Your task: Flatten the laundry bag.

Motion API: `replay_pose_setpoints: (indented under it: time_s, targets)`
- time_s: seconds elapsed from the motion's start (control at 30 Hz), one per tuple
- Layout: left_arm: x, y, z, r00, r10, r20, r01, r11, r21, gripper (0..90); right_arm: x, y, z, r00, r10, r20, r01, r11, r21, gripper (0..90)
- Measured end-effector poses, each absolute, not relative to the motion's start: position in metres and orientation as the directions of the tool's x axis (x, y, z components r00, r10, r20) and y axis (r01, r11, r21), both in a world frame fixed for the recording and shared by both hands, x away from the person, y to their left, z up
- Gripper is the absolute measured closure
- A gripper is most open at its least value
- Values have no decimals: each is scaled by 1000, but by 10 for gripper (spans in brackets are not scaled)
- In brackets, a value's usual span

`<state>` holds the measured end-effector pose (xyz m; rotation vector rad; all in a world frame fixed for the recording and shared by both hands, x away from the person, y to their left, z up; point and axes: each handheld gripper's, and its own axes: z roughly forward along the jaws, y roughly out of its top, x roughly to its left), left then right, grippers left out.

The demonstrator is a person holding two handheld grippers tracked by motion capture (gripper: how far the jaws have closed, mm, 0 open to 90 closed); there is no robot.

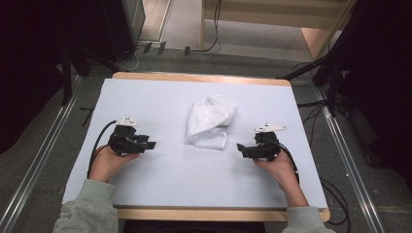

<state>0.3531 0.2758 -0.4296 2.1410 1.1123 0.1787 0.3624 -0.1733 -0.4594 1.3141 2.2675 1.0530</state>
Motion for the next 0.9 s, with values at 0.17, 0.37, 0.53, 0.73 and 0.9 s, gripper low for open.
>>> replay_pose_setpoints:
  time_s: [0.17, 0.37, 0.53, 0.73, 0.9]
  targets:
    - [355, 276, -428, 586, 776, -231, 702, -345, 623, 526, 361, -174, -458, -538, 838, 91, 609, 311, 730, 140]
    - [357, 272, -429, 578, 788, -214, 707, -352, 613, 470, 361, -172, -455, -551, 828, 101, 600, 310, 737, 140]
    - [362, 266, -431, 582, 779, -236, 703, -335, 628, 402, 359, -170, -455, -565, 818, 104, 604, 324, 728, 222]
    - [362, 261, -431, 599, 769, -224, 693, -357, 626, 379, 358, -171, -453, -573, 812, 111, 595, 319, 738, 304]
    - [362, 260, -430, 607, 764, -221, 689, -367, 626, 364, 359, -170, -451, -583, 807, 100, 578, 325, 749, 364]
